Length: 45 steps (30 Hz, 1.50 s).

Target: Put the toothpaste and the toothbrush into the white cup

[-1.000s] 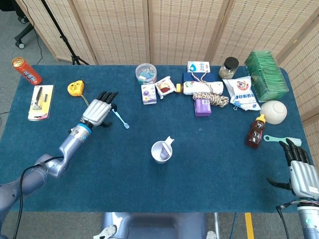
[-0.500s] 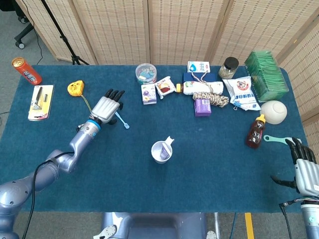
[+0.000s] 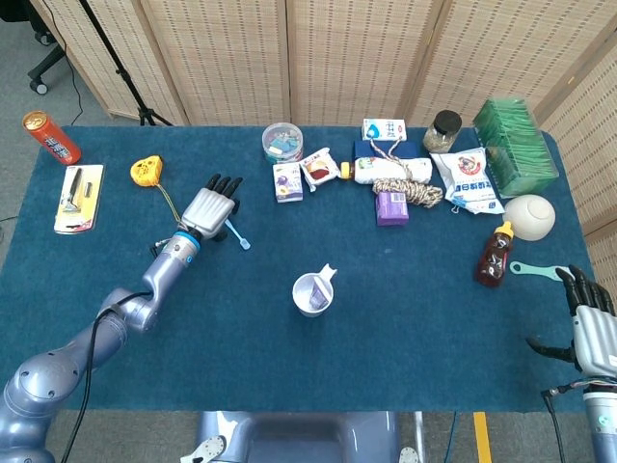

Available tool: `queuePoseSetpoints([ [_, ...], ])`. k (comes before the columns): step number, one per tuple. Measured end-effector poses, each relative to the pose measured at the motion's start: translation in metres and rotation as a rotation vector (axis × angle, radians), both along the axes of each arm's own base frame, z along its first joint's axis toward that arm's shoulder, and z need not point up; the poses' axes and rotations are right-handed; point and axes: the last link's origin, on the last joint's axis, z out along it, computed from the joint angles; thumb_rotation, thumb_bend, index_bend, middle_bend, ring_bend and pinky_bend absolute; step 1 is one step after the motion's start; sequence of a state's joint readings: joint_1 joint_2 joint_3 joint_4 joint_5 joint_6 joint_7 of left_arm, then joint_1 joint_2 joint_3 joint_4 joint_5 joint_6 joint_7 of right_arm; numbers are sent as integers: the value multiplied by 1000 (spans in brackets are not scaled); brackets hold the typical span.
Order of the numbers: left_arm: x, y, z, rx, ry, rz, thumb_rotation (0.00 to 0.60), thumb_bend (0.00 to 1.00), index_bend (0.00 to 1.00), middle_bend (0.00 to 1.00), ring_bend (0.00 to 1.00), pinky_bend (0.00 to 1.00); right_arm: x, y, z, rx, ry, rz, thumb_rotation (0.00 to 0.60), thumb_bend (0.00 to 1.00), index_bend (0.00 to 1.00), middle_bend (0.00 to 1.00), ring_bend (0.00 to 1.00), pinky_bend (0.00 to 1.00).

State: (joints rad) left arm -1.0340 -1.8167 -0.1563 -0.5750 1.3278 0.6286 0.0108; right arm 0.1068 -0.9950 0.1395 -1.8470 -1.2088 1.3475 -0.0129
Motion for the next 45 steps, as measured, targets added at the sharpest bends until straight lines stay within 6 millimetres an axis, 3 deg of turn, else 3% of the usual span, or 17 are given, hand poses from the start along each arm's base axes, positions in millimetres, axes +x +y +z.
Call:
queuePoseSetpoints([
  [8,-1,1,-5,-6,0,15,600,232,430,0,0,0,0,-1,-1,5,-1,-5,600,0,0,0,0,0],
  [15,1,2,-11,-12,8,19,600,310,477,0,0,0,0,-1,-1,7,-1,-7,600,0,0,0,0,0],
  [26,-2,3,-13,-9,15,30,600,319,484,0,0,0,0,-1,-1,17,-15,-2,600,0,0,0,0,0],
  [34,-2,2,-16,-9,24,31,600,370,567,0,0,0,0,0,-1,27,-28,1,600,0,0,0,0,0],
  [45,1,1,-14,1,-4,23,600,403,584,0,0,0,1,0,0,33,-34,5,600,0,0,0,0,0],
])
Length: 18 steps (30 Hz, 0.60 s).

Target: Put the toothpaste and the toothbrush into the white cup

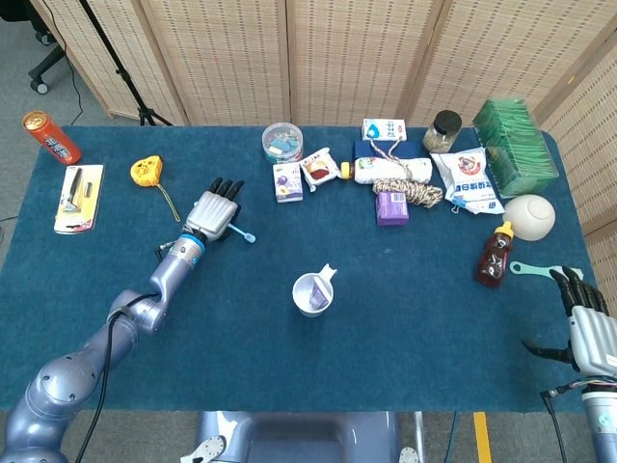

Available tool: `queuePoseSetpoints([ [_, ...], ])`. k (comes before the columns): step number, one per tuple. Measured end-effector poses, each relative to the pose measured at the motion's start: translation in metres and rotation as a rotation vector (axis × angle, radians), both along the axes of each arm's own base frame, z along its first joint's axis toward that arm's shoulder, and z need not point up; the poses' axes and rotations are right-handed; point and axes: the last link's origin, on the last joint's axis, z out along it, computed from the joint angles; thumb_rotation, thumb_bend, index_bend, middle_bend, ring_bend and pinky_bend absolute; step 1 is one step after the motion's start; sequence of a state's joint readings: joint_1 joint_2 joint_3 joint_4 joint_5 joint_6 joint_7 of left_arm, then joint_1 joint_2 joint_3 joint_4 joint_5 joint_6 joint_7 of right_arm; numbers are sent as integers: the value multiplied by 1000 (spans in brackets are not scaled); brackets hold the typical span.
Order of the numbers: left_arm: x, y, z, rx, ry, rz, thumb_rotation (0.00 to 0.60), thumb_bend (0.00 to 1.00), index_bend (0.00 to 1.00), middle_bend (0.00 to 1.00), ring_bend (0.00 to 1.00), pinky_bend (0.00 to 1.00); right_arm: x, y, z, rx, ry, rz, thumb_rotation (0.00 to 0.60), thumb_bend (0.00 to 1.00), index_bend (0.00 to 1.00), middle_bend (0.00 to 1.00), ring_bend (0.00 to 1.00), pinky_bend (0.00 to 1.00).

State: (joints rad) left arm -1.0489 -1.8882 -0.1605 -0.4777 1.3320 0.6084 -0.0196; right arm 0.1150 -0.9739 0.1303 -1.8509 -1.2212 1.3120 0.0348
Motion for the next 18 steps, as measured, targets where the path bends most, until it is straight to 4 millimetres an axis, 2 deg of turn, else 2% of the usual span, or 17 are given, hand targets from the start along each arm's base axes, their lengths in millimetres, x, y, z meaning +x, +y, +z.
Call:
queuePoseSetpoints([
  [8,9,-4,9,1,-54,-43,600,403,584,0,0,0,1,1,-1,6,-2,4,600,0,0,0,0,0],
  [18,33,-23,32,-30,-197,-115,600,403,584,0,0,0,3,3,1,5,-9,16,600,0,0,0,0,0],
])
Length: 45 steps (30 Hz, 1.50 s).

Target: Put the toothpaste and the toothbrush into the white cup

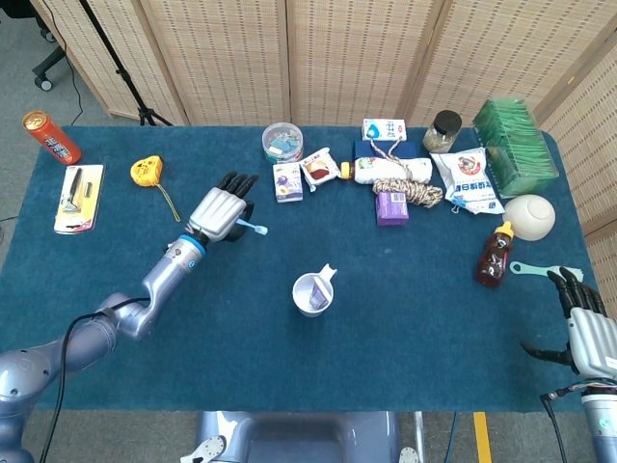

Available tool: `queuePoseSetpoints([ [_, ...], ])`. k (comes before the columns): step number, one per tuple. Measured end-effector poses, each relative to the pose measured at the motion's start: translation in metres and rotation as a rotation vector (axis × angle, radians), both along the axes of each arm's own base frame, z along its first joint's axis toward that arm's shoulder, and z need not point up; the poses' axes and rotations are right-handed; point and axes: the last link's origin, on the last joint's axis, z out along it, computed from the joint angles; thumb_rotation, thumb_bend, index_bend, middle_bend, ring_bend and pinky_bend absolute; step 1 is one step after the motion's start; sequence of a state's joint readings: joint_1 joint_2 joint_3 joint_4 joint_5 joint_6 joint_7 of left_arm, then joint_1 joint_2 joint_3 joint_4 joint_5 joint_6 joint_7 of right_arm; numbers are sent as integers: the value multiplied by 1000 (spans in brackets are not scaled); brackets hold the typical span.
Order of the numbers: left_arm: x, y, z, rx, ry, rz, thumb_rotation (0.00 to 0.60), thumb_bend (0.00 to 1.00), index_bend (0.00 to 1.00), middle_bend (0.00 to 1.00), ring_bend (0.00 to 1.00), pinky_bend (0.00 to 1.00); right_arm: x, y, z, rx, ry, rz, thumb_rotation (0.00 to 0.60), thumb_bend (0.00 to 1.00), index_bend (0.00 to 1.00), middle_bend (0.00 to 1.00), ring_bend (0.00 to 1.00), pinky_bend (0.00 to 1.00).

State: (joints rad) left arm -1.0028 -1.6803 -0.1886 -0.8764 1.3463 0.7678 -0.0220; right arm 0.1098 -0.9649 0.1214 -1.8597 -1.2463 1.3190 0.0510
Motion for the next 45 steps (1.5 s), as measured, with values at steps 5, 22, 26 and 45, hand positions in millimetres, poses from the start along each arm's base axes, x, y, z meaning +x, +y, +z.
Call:
queuePoseSetpoints([
  [5,13,-13,12,-28,-91,-16,600,403,584,0,0,0,0,1,0,3,0,4,600,0,0,0,0,0],
  [22,45,-66,52,-257,-455,-13,600,403,583,0,0,0,1,0,-4,13,12,3,600,0,0,0,0,0],
  [26,50,-79,54,-326,-504,-19,600,403,577,0,0,0,1,0,-4,13,14,2,600,0,0,0,0,0],
  [45,71,-110,53,-572,-688,-5,600,401,566,0,0,0,1,-1,-4,14,18,-3,600,0,0,0,0,0],
])
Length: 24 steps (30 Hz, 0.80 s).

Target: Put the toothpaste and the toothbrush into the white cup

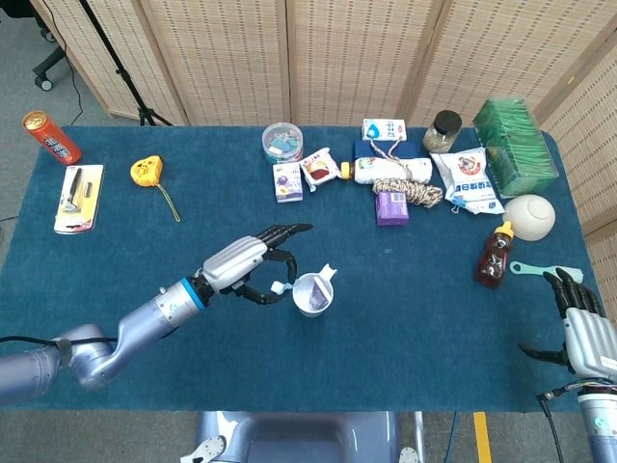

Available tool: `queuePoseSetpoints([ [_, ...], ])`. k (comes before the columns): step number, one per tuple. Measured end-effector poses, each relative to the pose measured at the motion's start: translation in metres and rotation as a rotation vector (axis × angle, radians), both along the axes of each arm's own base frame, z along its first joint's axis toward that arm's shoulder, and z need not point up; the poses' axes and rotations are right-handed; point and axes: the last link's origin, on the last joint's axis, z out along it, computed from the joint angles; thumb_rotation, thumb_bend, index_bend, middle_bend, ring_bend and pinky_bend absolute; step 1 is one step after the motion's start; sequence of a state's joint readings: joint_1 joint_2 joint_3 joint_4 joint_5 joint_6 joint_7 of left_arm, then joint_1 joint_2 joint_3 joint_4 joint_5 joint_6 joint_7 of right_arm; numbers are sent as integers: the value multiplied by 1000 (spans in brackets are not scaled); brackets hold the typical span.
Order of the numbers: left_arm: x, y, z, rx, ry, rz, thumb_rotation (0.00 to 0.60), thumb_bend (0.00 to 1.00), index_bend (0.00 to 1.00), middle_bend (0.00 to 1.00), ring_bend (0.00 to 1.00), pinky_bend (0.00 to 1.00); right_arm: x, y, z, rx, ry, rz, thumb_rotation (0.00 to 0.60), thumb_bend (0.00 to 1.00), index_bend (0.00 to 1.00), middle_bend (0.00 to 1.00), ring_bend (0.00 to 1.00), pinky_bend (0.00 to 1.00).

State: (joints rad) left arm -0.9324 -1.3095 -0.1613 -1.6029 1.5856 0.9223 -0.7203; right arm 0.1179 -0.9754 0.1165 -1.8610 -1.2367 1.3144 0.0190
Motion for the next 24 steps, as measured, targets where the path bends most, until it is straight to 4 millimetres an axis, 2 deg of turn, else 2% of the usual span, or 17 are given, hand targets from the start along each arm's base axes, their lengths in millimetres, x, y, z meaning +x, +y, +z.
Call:
queuePoseSetpoints([
  [13,8,-3,-19,-46,-16,13,600,400,565,0,0,0,0,0,-1,6,-2,1,600,0,0,0,0,0],
  [24,9,5,-60,-95,-25,81,600,397,558,0,0,0,-2,-2,-1,9,-2,-9,600,0,0,0,0,0],
])
